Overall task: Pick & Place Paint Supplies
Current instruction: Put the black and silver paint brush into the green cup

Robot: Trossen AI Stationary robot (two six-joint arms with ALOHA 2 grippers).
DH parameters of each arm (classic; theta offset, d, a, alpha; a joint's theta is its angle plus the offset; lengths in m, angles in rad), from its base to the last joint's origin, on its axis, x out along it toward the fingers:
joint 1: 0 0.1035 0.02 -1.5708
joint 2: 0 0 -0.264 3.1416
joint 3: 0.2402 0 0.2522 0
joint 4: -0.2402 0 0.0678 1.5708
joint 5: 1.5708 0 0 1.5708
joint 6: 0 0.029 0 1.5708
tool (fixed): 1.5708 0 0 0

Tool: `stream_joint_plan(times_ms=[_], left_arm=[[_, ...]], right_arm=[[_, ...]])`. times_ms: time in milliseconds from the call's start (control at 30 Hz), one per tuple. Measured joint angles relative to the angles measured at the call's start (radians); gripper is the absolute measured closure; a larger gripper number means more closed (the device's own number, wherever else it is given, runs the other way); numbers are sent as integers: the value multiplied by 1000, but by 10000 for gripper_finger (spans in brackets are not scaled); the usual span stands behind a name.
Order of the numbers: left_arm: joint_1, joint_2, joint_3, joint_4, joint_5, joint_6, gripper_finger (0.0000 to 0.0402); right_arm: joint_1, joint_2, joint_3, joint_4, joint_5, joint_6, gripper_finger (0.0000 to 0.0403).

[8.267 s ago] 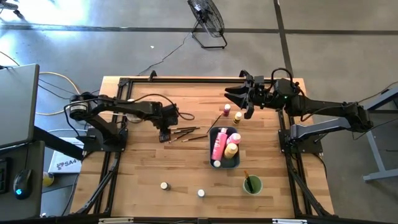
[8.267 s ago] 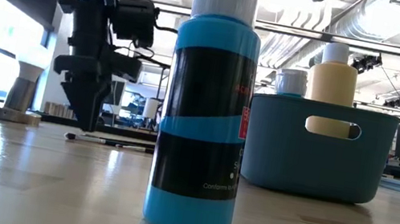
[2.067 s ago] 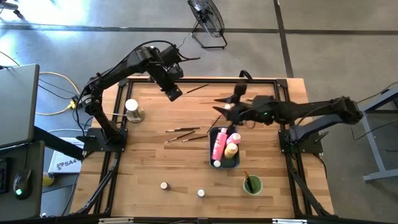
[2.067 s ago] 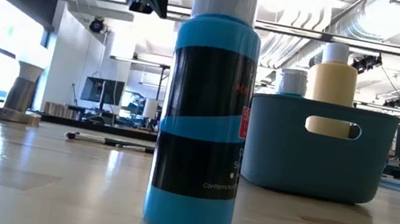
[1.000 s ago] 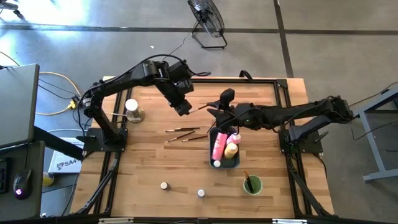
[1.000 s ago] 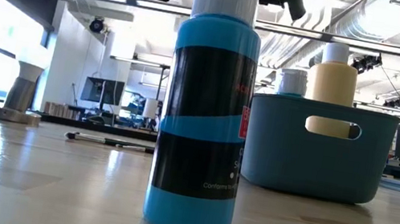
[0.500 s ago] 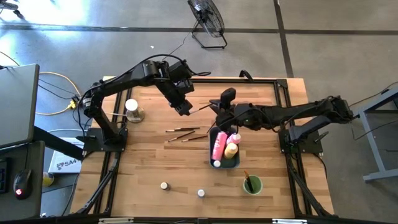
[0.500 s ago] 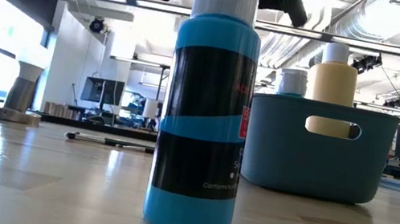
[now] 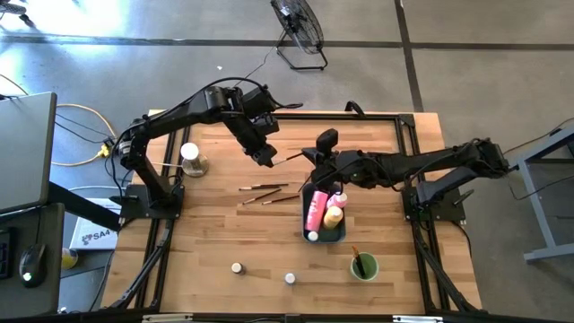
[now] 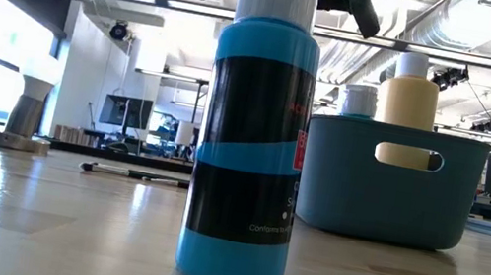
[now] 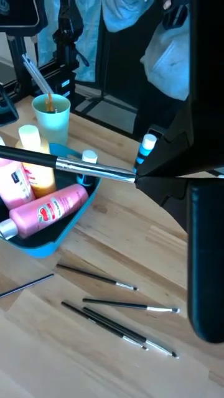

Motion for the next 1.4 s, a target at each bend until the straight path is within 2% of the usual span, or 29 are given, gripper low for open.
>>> stream_joint_plan(times_ms=[400, 533, 667, 900, 1000, 1200, 1400], left_arm=[[0, 1, 0, 4, 70, -15, 401], [1, 1, -1, 5, 75, -45, 390], [1, 2, -1, 5, 97, -45, 354], [0, 2, -1, 12, 100, -43, 263], [2, 2, -2, 16, 131, -21, 233], [56, -1, -2, 5, 260, -27, 214], [159, -2, -2, -21, 542, -146, 213]], right_arm=[[1, 0, 0, 12, 0, -93, 393], [0, -1, 0, 14, 1, -122, 393], [0, -2, 0, 15, 6, -119, 393], [-1, -2, 0, 16, 8, -123, 393], [-1, -2, 0, 16, 7, -124, 393], [-1, -2, 0, 15, 8, -123, 393], [0, -2, 0, 15, 30, -122, 393]])
